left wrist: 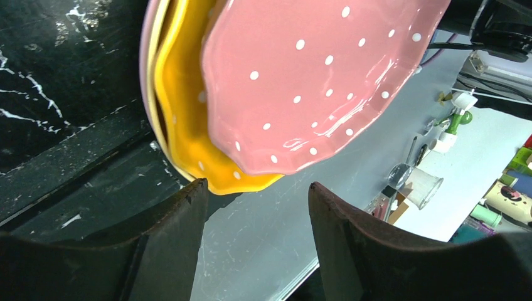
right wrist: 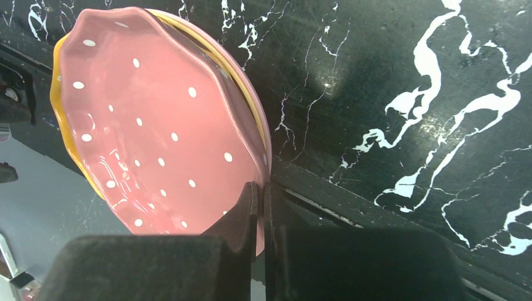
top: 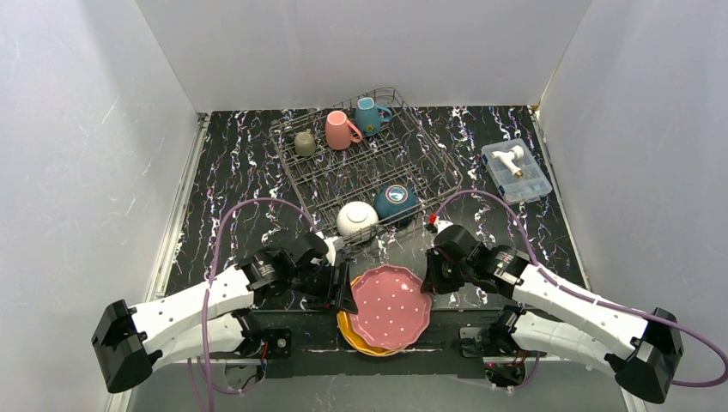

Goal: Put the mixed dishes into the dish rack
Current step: Pick up the plate from the corner of the board.

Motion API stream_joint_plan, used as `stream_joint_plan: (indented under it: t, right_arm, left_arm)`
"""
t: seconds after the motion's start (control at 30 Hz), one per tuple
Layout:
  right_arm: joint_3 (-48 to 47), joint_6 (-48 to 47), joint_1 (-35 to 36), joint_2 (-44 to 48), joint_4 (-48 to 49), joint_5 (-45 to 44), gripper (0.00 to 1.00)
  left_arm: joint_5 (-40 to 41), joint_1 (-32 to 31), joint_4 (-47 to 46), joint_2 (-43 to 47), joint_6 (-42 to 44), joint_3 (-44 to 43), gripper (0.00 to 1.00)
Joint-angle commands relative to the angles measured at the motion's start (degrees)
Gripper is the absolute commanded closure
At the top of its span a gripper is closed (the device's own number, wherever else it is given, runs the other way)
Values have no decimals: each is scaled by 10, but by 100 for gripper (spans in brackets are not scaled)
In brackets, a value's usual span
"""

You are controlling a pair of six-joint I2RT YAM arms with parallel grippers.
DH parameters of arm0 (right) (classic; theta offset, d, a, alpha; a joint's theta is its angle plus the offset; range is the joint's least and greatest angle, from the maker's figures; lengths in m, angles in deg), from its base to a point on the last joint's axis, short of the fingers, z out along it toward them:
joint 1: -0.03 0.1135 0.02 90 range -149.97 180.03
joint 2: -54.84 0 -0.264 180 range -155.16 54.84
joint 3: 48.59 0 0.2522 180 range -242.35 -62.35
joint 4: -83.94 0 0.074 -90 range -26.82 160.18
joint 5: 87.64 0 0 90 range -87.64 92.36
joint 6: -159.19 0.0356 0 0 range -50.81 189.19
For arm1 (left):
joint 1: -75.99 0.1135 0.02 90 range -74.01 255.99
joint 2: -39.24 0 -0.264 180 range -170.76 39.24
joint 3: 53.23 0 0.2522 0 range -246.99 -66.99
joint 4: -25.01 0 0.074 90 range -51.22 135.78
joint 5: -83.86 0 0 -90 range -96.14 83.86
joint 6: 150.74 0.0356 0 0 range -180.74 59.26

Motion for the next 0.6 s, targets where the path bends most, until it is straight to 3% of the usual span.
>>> stream_joint_plan:
  t: [0.0, 0.57]
  right_arm:
    - [-54, 6, 2, 19, 14, -3, 99]
    - [-91, 4, 2, 26, -21, -35, 99]
  left_arm:
    - [-15, -8, 9, -19, 14, -32, 42]
    - [3, -26, -63, -111, -6, -27, 51]
